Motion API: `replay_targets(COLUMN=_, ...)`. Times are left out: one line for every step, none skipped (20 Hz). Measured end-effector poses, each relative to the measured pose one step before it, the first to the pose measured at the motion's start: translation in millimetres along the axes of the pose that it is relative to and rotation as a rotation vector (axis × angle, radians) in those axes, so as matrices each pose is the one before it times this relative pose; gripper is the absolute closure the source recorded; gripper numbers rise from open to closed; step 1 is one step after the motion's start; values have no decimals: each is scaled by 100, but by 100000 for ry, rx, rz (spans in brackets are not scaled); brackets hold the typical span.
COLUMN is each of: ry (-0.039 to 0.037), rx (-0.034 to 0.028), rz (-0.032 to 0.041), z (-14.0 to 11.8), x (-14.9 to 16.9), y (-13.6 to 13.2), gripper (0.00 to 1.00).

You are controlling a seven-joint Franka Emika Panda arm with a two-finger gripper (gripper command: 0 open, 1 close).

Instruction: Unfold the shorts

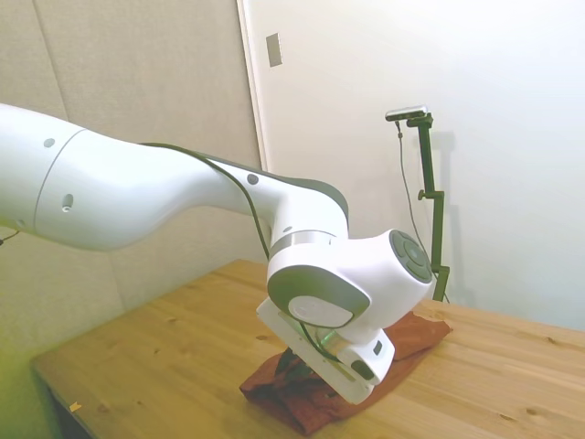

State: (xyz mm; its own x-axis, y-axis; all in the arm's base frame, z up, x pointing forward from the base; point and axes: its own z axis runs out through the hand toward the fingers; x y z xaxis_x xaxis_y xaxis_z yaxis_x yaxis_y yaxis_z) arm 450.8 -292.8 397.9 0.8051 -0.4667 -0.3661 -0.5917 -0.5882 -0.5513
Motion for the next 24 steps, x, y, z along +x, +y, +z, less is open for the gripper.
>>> replay_targets(ry=-59, rx=-612, rz=-1550, z=145, x=-171, y=-1000, gripper=100)
replay_targets(ry=128, rx=-836, rz=-1640, z=180, x=-184, y=-1182, gripper=100)
replay_targets(ry=340, rx=-1103, rz=-1480, z=232, x=-145, y=-1216, gripper=100)
replay_targets(ry=-157, rx=-1464, rz=-1465, z=291, x=-189, y=-1131, gripper=100)
replay_targets(ry=233, rx=-1686, rz=-1469, z=339, x=-113, y=-1052, gripper=100)
replay_targets(ry=-6, rx=-1076, rz=-1314, z=376, x=-117, y=-1010, gripper=100)
replay_targets(ry=-30, rx=-1011, rz=-1552, z=348, x=-144, y=-934, gripper=100)
replay_targets(ry=10, rx=-730, rz=-1432, z=298, x=-145, y=-942, gripper=100)
replay_targets(ry=-15, rx=-530, rz=-1173, z=200, x=-141, y=-828, gripper=100)
replay_targets(ry=-104, rx=-537, rz=-1283, z=189, x=-141, y=-813, gripper=100)
replay_targets(ry=-212, rx=-566, rz=-1347, z=205, x=-125, y=-739, gripper=0)
replay_targets(ry=-493, rx=-851, rz=-1529, z=325, x=-79, y=-745, gripper=0)
replay_targets(ry=-864, rx=-1027, rz=-1576, z=473, x=-39, y=-773, gripper=0)
replay_targets(ry=-947, rx=-1237, rz=-1681, z=553, x=-1, y=-800, gripper=0)
replay_targets(ry=-965, rx=-855, rz=-1569, z=573, x=14, y=-821, gripper=0)
replay_targets(ry=-1018, rx=-857, rz=-1473, z=581, x=33, y=-762, gripper=0)
replay_targets(ry=-879, rx=-864, rz=-1293, z=552, x=58, y=-665, gripper=0)
replay_targets(ry=-780, rx=-825, rz=-1036, z=513, x=82, y=-523, gripper=0)
replay_targets(ry=-615, rx=-424, rz=-774, z=457, x=75, y=-430, gripper=0)
replay_targets(ry=-437, rx=-335, rz=-692, z=399, x=87, y=-392, gripper=0)
replay_targets(ry=-386, rx=-319, rz=-824, z=413, x=106, y=-475, gripper=0)
replay_targets(ry=-303, rx=-455, rz=-814, z=474, x=127, y=-638, gripper=0)
replay_targets(ry=-503, rx=-305, rz=-402, z=509, x=121, y=-728, gripper=0)
replay_targets(ry=-330, rx=-151, rz=-52, z=472, x=114, y=-805, gripper=0)
